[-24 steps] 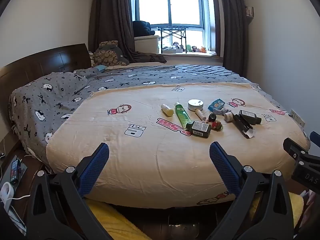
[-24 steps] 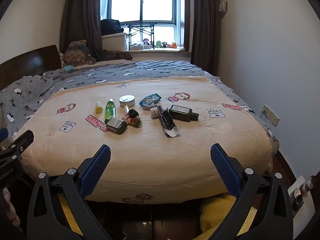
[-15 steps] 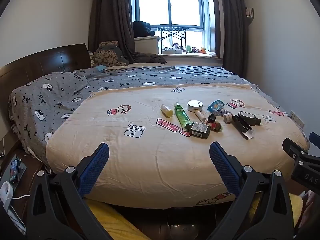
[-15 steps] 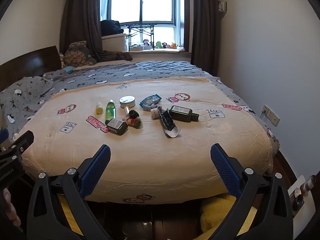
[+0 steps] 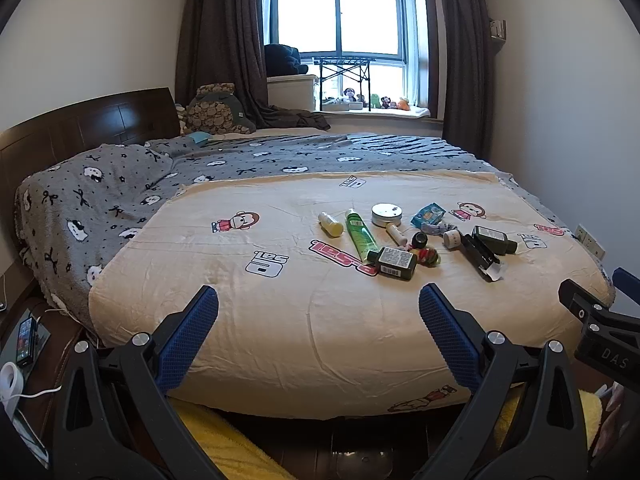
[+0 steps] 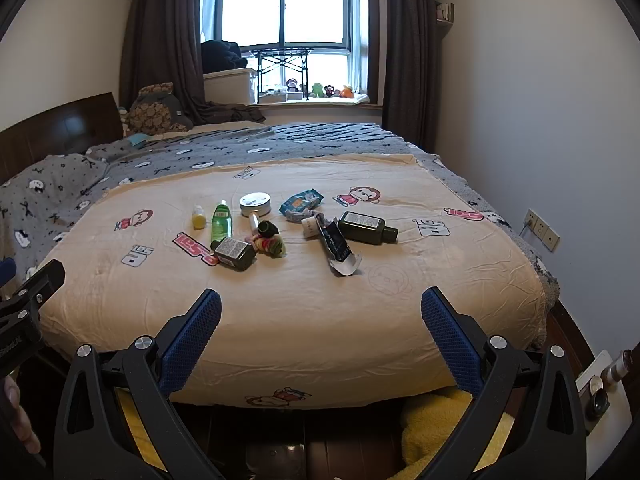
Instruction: Collect trash
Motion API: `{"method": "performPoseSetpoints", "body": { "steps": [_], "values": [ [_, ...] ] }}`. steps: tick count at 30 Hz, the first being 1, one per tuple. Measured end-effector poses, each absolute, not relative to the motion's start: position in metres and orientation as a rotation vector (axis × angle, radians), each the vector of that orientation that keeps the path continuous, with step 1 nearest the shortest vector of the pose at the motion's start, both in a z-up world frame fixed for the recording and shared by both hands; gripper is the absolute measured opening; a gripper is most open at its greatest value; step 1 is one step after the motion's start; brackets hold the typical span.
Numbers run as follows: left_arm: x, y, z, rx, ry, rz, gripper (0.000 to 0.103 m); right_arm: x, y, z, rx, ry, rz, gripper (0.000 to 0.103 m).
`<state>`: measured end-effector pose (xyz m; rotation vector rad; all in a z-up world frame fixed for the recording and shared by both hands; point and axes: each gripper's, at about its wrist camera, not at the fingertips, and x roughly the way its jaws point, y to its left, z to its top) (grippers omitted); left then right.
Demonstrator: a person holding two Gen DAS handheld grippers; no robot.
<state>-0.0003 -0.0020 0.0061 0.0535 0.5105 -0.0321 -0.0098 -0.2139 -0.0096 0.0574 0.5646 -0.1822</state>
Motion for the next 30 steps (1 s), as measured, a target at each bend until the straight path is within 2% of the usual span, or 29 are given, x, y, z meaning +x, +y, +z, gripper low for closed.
{"method": "performPoseSetpoints", "body": {
  "steps": [30],
  "values": [
    [-0.0015,-0.002,0.0093,0.048,0.503,-0.035,0.095,-0.0112,-0.211,-0.0098,0.063,0.56,-0.183,0.1]
  ]
}}
